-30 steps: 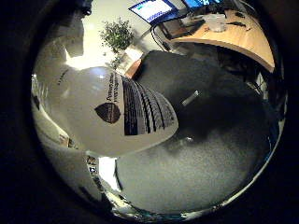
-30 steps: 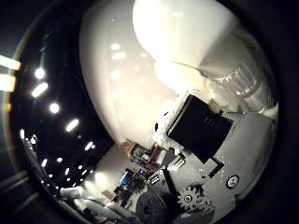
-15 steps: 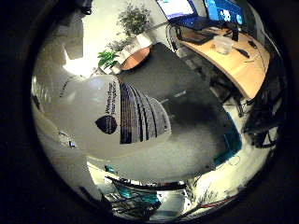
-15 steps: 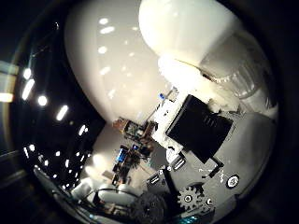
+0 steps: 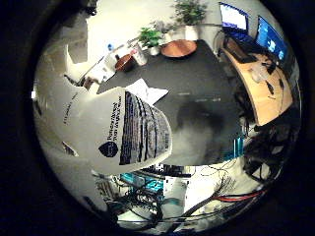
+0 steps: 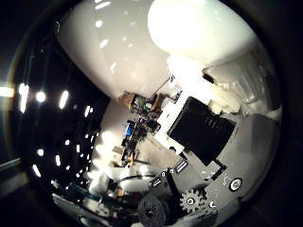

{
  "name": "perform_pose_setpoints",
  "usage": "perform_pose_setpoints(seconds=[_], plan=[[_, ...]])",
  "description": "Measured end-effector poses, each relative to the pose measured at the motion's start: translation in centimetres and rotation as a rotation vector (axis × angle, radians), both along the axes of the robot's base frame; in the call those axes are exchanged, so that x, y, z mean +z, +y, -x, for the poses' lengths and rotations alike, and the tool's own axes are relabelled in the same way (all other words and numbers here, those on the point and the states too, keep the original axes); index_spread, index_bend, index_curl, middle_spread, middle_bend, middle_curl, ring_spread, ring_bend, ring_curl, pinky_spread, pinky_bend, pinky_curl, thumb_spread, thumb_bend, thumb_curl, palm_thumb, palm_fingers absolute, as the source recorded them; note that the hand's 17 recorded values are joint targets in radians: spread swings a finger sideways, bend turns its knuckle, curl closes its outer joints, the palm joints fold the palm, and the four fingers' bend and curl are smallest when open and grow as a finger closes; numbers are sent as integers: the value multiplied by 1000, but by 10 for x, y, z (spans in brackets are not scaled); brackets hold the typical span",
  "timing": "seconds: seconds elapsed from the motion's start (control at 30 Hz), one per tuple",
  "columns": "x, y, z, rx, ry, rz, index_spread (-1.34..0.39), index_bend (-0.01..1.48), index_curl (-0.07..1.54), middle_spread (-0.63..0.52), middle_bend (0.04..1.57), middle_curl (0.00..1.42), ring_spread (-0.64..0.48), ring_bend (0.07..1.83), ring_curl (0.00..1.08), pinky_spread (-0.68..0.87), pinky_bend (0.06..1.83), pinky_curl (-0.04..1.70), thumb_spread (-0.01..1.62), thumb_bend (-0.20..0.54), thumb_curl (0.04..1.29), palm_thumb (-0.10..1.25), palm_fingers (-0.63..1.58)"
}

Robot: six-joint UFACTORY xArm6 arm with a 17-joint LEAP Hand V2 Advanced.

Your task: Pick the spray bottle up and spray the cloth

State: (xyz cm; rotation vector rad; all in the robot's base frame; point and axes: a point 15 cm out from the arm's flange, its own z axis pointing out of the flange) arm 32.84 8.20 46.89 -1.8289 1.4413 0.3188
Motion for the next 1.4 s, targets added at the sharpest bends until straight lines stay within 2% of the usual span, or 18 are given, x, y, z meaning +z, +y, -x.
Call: perform_pose_setpoints(seconds=[0.13, 0.33, 0.67, 0.83, 1.0, 1.27, 1.4], plan=[[-5, 42, 1, 89, 94, 10, -238, 1206, 656, -182, 1322, 767, -202, 1459, 580, -327, 1293, 597, 1025, -6, 1116, 945, 1225], [-27, 73, -20, 152, 229, -10, -238, 1207, 655, -182, 1322, 766, -202, 1459, 579, -326, 1292, 598, 1039, -5, 1122, 946, 1224], [-103, 90, -92, 156, 486, -39, -238, 1207, 654, -182, 1323, 765, -201, 1460, 578, -328, 1295, 604, 1056, -6, 1120, 951, 1224], [-143, 93, -105, 146, 569, -50, -237, 1204, 651, -182, 1323, 765, -201, 1460, 578, -328, 1293, 605, 1079, -4, 1116, 949, 1224], [-140, 105, -105, 163, 563, -57, -236, 1204, 649, -184, 1321, 768, -201, 1462, 578, -328, 1294, 607, 1095, -2, 1117, 955, 1222], [-71, 123, -83, 207, 489, -114, -235, 1202, 649, -185, 1318, 772, -201, 1462, 578, -329, 1293, 608, 1111, -5, 1120, 960, 1223], [-19, 124, -73, 225, 396, -125, -235, 1201, 649, -184, 1318, 772, -201, 1460, 577, -329, 1291, 608, 1117, -5, 1121, 959, 1225]])
